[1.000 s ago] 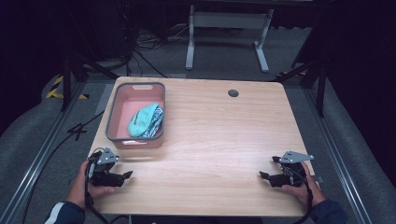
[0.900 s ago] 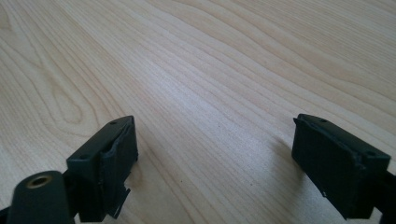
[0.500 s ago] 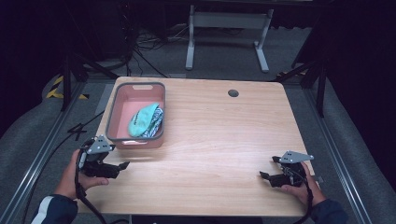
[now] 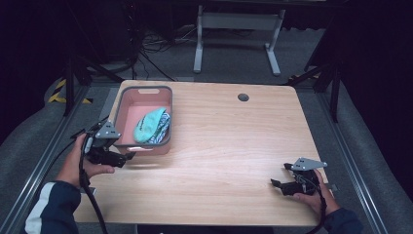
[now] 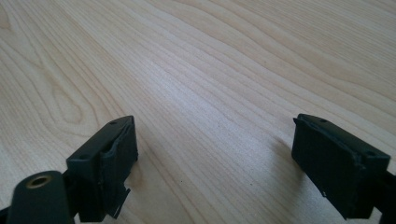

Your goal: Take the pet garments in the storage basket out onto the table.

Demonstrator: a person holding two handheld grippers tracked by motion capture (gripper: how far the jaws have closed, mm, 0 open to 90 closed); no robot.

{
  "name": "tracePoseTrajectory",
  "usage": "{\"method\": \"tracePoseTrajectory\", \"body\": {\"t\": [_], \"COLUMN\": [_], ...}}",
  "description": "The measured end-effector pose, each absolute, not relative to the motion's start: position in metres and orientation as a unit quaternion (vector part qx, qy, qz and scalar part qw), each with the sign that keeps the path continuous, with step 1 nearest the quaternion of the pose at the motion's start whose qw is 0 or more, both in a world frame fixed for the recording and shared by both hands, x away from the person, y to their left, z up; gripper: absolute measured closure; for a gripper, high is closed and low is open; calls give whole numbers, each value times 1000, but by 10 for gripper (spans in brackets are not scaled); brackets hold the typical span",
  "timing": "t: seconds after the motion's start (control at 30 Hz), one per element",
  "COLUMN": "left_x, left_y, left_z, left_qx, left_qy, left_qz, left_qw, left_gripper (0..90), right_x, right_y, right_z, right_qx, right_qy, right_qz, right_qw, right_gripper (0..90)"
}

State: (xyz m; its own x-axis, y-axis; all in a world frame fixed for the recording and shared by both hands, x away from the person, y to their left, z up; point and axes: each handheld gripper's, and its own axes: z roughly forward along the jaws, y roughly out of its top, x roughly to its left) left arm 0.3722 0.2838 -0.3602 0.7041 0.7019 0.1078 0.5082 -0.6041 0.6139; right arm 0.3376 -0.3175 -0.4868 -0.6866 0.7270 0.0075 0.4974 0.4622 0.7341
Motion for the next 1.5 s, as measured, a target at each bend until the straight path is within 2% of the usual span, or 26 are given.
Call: {"method": "tracePoseTrajectory", "body": {"t": [0.37,0.6,0.9,1.37,1.5], "left_x": [426,458,499,527,533], "left_y": [251,233,216,213,208], "left_z": [-356,-369,-391,-422,-434], "left_qx": [900,908,916,910,909], "left_qy": [325,327,347,397,404], "left_qz": [162,142,121,94,88], "left_qw": [242,219,159,71,45], "left_gripper": [178,177,181,181,157], "right_x": [338,338,337,335,335], "right_y": [-318,-318,-319,-319,-319], "right_z": [-487,-487,-487,-487,-487], "right_qx": [364,364,363,368,368], "right_qy": [841,841,841,839,839], "right_qz": [369,369,370,369,369], "right_qw": [156,155,156,158,158], "right_gripper": [149,149,151,151,151]}}
